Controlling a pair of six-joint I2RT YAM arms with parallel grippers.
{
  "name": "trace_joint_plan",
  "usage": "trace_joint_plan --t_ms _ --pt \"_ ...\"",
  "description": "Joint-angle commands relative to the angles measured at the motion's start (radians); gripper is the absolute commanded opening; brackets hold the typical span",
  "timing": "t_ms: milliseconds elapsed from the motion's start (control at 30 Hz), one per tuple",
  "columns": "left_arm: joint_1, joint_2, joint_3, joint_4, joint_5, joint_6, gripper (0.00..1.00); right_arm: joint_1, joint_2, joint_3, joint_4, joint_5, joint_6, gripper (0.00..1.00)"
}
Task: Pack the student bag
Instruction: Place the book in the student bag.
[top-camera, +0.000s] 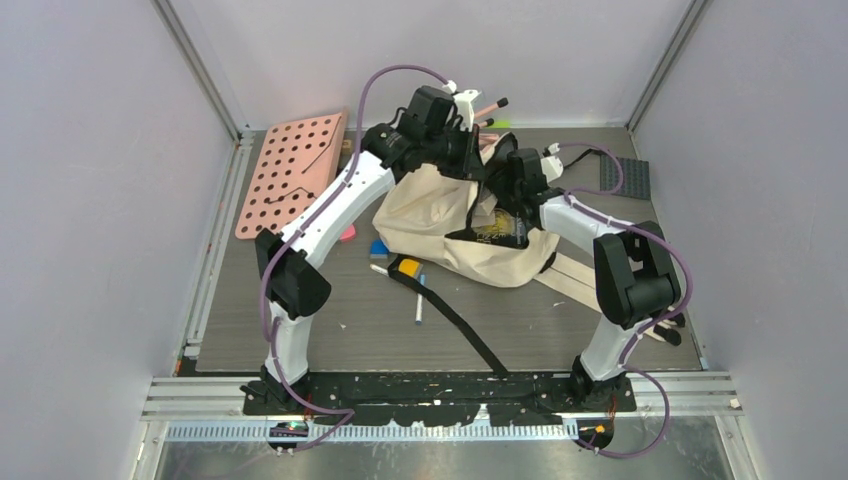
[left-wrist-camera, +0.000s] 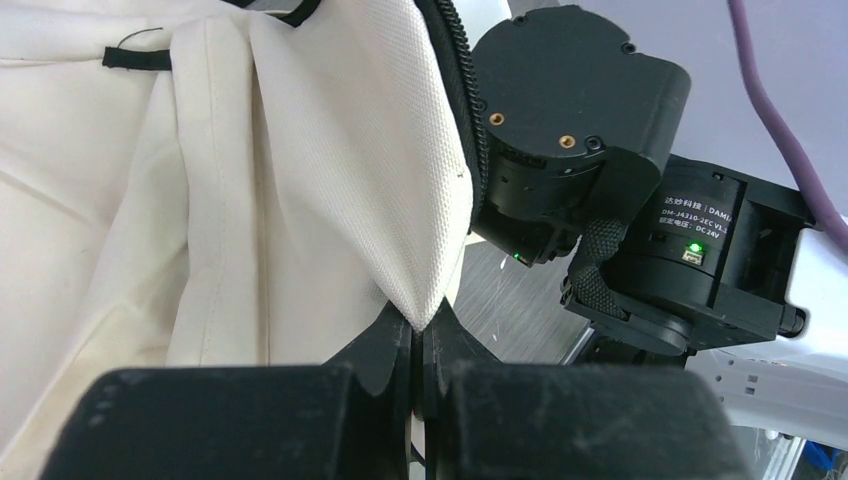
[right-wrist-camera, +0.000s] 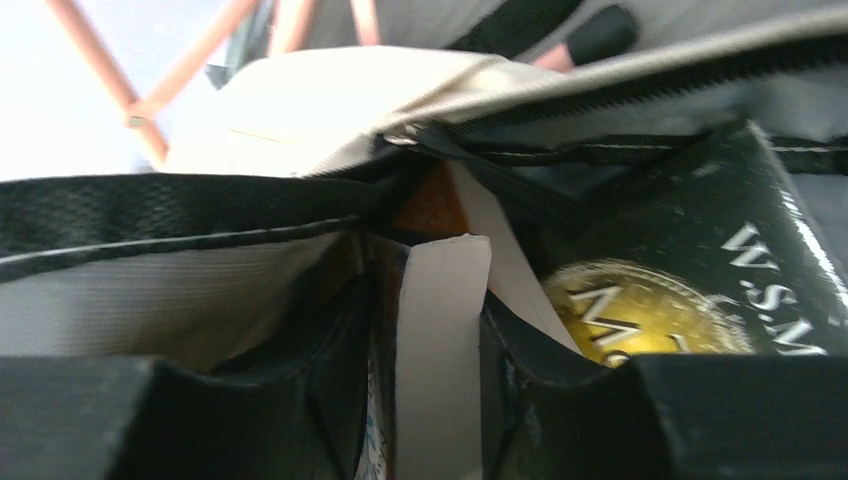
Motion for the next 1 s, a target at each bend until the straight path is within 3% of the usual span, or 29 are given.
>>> trace_joint_plan --t_ms 0,233,433,733,800,900,967 --pt "0.004 -0.042 -0.015 0.097 0.036 0.006 0.00 0.026 0.012 -0.036 -0.177 0.025 -0.148 0.47" --pt "0.017 -0.067 -0.075 0.107 0.028 -0.002 0.00 0.026 -0.113 -0.044 -0.220 0.065 -0.260 0.70" --pt "0.023 -0.108 -0.156 0.125 0.020 0.004 0.00 0.025 -0.260 -0.049 -0.326 0.114 -0.357 0.73" --pt "0.022 -0.195 -0.380 0.142 0.074 0.080 0.01 -0.073 -0.561 -0.079 -0.659 0.301 -0.431 0.78" --pt "0.019 -0.210 -0.421 0.140 0.160 0.104 0.16 -0.103 -0.636 -0.088 -0.697 0.349 -0.458 0.78" --pt "0.003 -0.236 -0.469 0.136 0.244 0.130 0.53 -0.153 -0.722 -0.093 -0.690 0.376 -0.540 0.80" --pt "0.002 -0.277 -0.509 0.162 0.269 0.113 0.66 -0.175 -0.763 -0.086 -0.660 0.373 -0.601 0.81"
